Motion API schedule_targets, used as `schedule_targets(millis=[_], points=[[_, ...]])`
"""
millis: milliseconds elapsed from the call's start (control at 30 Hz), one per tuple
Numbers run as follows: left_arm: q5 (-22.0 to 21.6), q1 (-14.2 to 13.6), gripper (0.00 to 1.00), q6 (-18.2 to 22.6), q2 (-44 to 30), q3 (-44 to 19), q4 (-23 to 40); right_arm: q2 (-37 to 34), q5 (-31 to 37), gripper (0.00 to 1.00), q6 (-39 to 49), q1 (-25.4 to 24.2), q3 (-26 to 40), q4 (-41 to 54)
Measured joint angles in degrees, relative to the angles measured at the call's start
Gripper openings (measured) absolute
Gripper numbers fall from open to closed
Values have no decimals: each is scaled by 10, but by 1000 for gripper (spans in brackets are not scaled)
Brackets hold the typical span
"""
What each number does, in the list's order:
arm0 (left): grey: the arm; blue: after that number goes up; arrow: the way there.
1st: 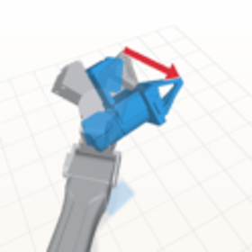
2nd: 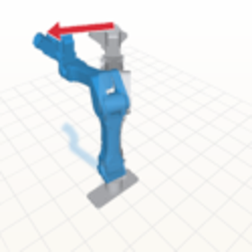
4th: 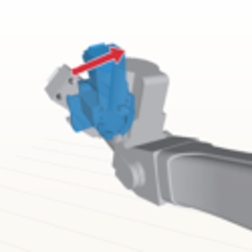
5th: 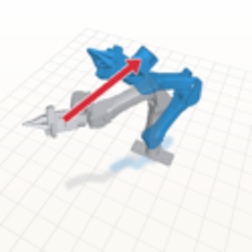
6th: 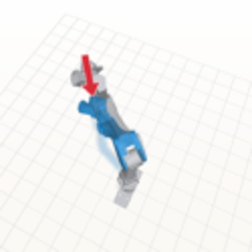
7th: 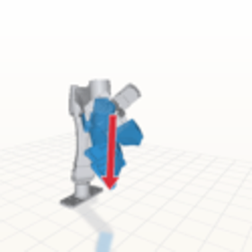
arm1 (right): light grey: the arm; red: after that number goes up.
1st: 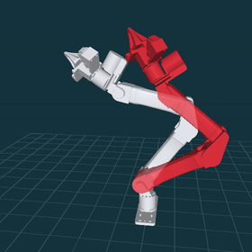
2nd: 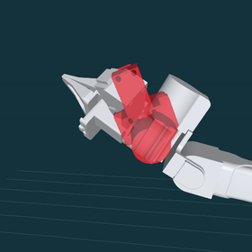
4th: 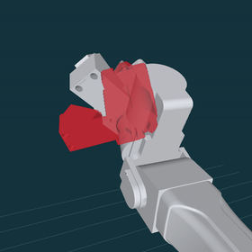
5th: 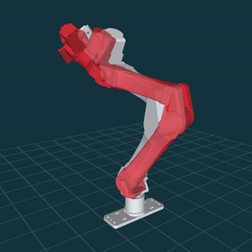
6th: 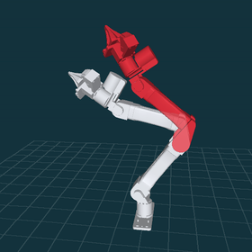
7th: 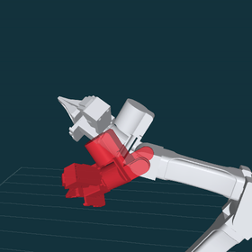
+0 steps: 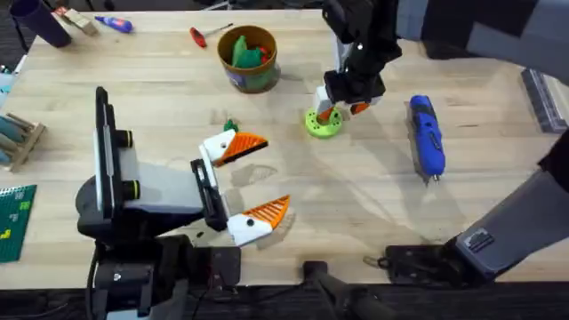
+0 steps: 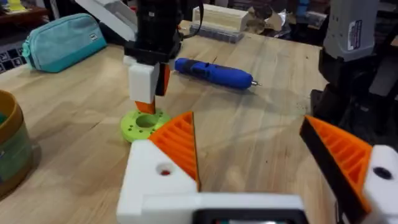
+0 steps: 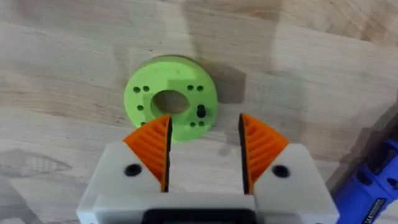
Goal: Pick up the gripper from the table and insert it into the empty holder that is missing its gripper. Then pick up a screw, insert it into the mounting hole, and use the screwdriver to tighten it. Finally, clean up the table by picking up the vegetable and placing it into the bucket.
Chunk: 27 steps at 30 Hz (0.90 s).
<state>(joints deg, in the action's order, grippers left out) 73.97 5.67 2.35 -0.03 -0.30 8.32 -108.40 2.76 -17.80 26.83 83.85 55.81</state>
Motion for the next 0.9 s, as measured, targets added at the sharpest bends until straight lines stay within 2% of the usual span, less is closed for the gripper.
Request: schedule_targets(millis=[767, 900], points=[[0, 0, 985, 0, 0, 0, 0, 0, 0, 538, -7, 0, 0, -14], [0, 0, 985, 0, 0, 0, 0, 0, 2, 451, -11, 0, 0, -14]])
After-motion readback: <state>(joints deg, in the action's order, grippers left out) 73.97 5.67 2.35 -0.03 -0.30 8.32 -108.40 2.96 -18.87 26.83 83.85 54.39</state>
